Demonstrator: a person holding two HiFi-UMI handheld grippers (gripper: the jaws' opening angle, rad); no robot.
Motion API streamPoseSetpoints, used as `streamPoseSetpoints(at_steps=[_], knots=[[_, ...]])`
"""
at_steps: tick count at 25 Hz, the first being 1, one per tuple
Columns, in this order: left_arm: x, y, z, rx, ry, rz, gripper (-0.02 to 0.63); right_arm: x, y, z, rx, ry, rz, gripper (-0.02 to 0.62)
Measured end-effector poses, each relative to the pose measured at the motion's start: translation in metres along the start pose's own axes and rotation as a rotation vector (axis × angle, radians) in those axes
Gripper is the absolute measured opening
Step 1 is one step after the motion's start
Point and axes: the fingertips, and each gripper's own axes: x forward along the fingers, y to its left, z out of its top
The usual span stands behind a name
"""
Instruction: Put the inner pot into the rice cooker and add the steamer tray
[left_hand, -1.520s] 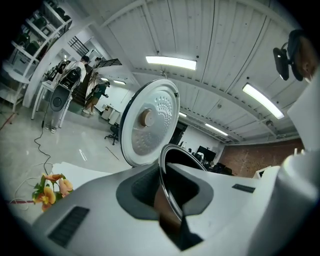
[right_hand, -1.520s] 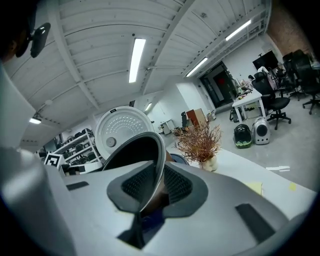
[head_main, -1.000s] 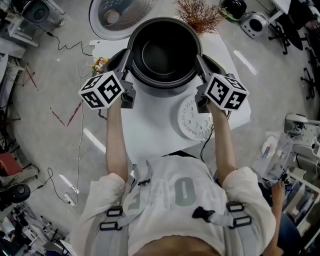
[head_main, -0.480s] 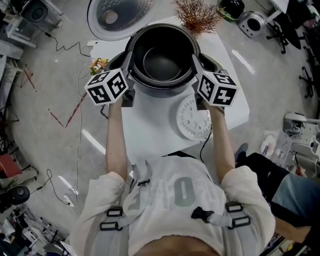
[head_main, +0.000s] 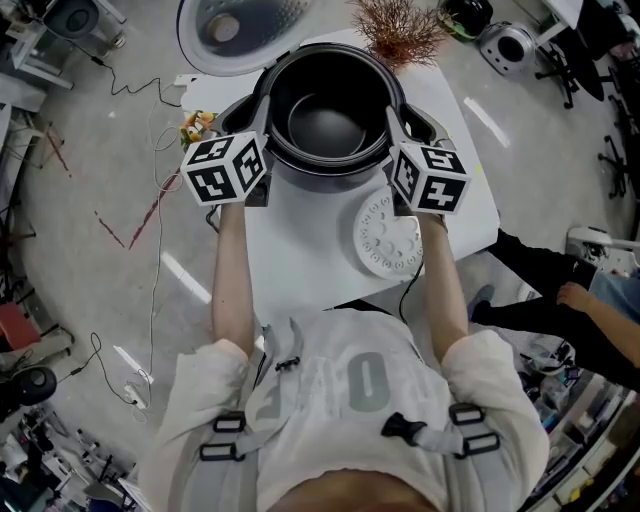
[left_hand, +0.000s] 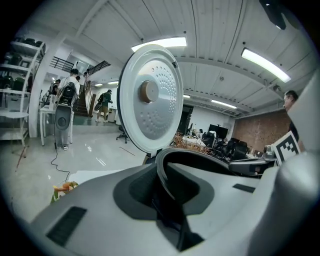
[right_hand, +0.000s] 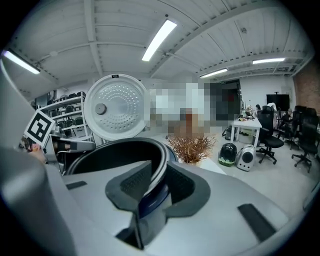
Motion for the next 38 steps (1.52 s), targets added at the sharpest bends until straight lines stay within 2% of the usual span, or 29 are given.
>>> streamPoseSetpoints(at_steps=[6, 11, 18, 22, 28, 33, 38], knots=[[-0.002, 0.001, 0.002, -0.017, -0.014, 0.006, 0.051, -0.001, 0.0, 0.0, -0.001, -0.003, 0.002, 0.101], [-0.007, 0.006, 0.018, -0.029, -0.055, 0.018, 0.051, 0.0, 0.003, 0.006, -0.015, -0.016, 0.001, 0.1], [-0.033, -0.008, 0.055, 0.0, -0.139, 0.021, 0.067, -0.023, 0.016, 0.044, -0.025, -0.116, 0.033, 0.1], [-0.062, -0.029, 0.086, 0.053, -0.235, 0.016, 0.067, -0.052, 0.026, 0.073, -0.041, -0.207, 0.048, 0.1], [-0.129, -0.07, 0.131, 0.162, -0.445, 0.048, 0.059, -0.111, 0.048, 0.108, -0.115, -0.355, 0.063, 0.101], [-0.175, -0.109, 0.135, 0.223, -0.523, 0.04, 0.048, -0.159, 0.064, 0.119, -0.15, -0.451, 0.075, 0.101], [-0.209, -0.143, 0.118, 0.289, -0.57, 0.071, 0.044, -0.201, 0.071, 0.108, -0.183, -0.526, 0.069, 0.095]])
